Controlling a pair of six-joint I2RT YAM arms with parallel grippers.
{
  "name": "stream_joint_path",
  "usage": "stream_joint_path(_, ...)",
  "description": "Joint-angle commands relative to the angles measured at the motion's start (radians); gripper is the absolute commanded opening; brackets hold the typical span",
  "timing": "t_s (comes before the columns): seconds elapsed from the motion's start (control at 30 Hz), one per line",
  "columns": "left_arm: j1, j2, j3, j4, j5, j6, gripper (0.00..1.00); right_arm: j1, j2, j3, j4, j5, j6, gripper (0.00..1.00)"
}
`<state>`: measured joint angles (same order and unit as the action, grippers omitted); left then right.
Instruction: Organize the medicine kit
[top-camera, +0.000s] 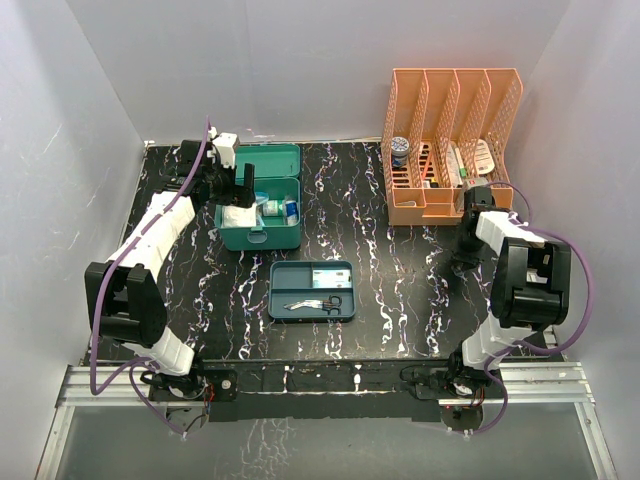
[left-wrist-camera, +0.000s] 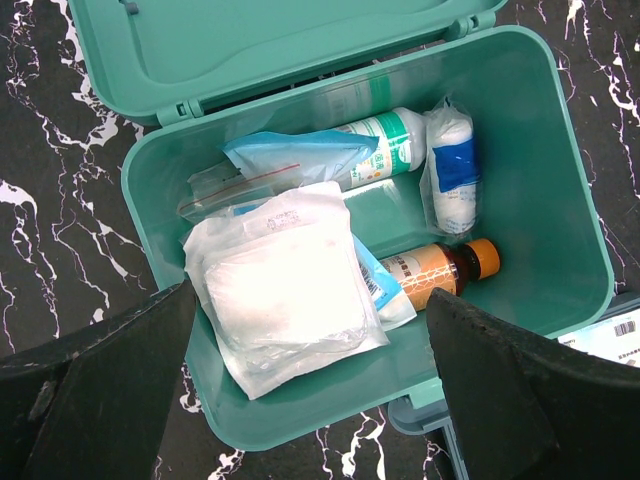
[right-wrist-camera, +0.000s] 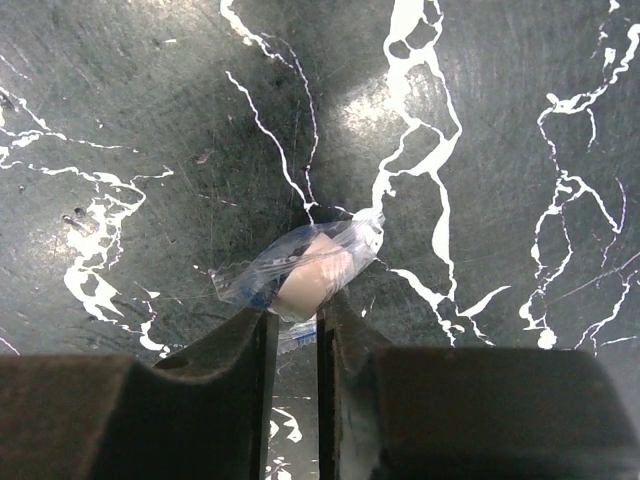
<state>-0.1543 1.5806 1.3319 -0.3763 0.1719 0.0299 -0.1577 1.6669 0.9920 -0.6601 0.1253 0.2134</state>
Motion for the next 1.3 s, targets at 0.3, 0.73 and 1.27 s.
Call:
stream_joint_path(0.3,0.006,-0.051,0.029,-0.024,0.010,0.003,0.99,0.046,-0.134,0.123,-0.109,-0.067,0.044,0.06)
stream_joint_path(0.73,0.006,-0.042,0.044,-0.034,0.019,-0.006,0.99,0.600,-0.028,0.569,-0.276,-0.153,0.022,0.03)
stream_joint_path(1.27,0.006,-0.084,0.010,-0.056,0.004,0.001,0.99,1.012,0.117,0.646,-0.305,-0.308,-0.472,0.04)
